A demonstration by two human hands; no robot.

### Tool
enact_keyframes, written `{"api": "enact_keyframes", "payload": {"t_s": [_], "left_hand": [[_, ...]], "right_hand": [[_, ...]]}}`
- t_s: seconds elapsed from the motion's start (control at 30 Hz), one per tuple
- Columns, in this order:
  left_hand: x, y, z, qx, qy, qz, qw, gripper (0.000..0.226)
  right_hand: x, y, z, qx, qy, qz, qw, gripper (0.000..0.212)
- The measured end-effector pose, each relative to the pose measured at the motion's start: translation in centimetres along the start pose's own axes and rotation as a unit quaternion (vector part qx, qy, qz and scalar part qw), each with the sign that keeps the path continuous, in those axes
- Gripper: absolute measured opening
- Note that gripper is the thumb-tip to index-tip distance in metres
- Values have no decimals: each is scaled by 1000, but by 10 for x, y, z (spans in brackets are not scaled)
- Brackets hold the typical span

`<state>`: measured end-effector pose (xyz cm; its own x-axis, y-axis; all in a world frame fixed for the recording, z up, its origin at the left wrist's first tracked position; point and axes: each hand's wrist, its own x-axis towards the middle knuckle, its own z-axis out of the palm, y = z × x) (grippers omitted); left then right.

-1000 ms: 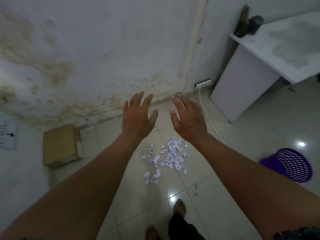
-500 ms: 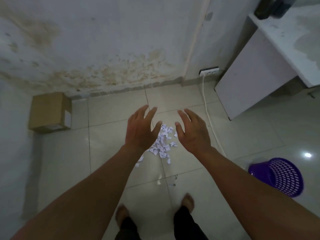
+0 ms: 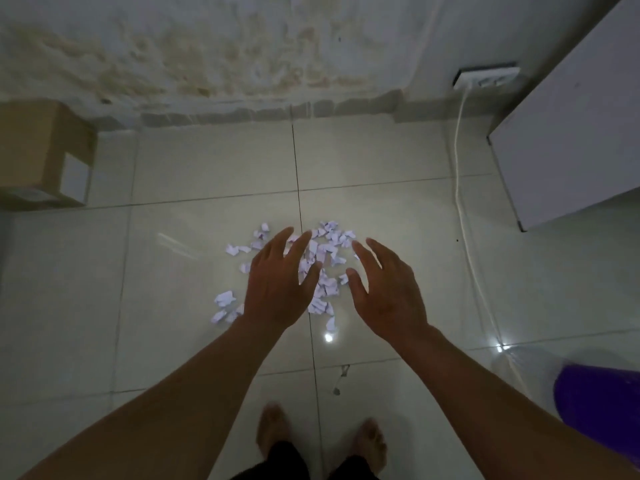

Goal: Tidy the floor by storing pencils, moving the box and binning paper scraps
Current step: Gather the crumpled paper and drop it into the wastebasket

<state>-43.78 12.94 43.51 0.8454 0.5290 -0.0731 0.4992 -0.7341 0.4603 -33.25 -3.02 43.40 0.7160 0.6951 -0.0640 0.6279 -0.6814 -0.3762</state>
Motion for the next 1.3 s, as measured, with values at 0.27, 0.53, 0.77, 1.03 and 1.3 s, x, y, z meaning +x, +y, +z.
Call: {"api": "enact_keyframes", "payload": {"t_s": [0.27,0.53,0.77,1.03,1.3], "left_hand": [[39,-101,191,3,3,14,1000,54],[94,-181,332,40,32,26,998,57],[139,-212,385,83,38,32,995,59],[128,-216,389,81,45,93,991,45],[199,-194,392,67,7,163,984,53]], "right_hand": [[44,89,207,10,32,17,999,44],[108,153,358,-3,64,-16,998,47],[148,176,413,-10,59,-50,997,52],[129,182,422,7,130,-88,988,45],[168,193,422,-34,100,14,994,55]]}}
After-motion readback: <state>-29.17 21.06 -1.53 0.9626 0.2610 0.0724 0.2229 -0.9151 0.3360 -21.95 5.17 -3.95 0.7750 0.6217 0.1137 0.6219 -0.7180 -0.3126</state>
